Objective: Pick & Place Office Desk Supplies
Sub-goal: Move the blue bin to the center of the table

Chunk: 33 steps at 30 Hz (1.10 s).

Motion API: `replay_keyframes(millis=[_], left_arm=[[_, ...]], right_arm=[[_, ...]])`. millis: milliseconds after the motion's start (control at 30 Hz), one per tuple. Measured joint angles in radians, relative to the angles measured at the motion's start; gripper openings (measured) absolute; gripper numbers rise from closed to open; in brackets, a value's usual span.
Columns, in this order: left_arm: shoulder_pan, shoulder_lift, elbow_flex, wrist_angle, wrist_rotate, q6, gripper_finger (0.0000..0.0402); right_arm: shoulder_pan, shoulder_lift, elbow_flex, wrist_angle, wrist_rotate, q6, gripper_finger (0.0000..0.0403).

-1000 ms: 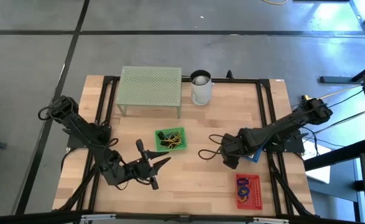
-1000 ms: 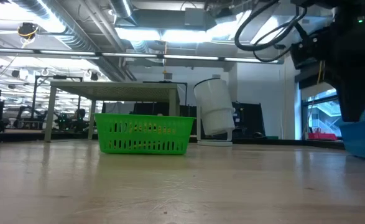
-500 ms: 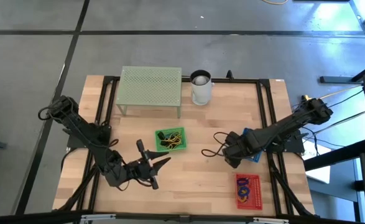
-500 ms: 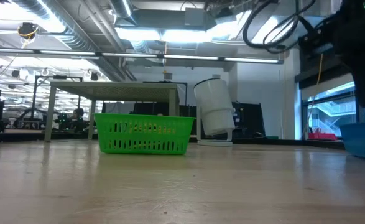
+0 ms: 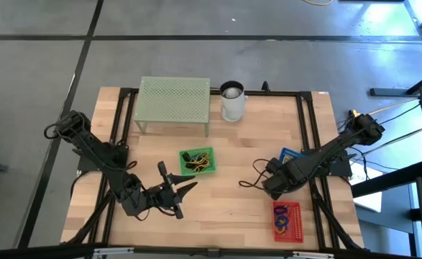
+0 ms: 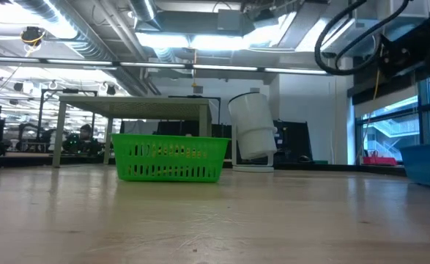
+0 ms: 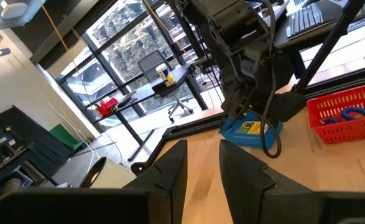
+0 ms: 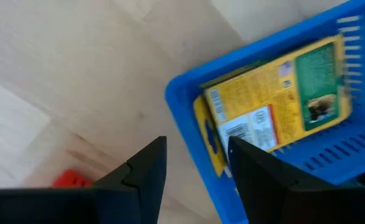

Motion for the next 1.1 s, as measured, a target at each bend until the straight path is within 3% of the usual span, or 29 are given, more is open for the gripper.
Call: replay_keyframes(millis=[567,700,867,1100], left_arm=[[0.0,0.0,0.0,0.0,0.0,0.0,0.0086],[0.0,0.0,0.0,0.0,0.0,0.0,0.0086],[0.0,0.0,0.0,0.0,0.0,0.001,0.0086],[0.0,0.0,0.0,0.0,0.0,0.001,0.0086]], right_arm=[[0.0,0.001,-0.132,0.142,0.006,0.006,0.0153],[0.0,0.001,-0.143,0.175,0.006,0.022,0.0113],[-0.006,0.001,-0.143,0.203,0.017,-0.003,0.0019],[-0.043,0.001,-0.076,0.261,0.048,-0.1,0.0006]])
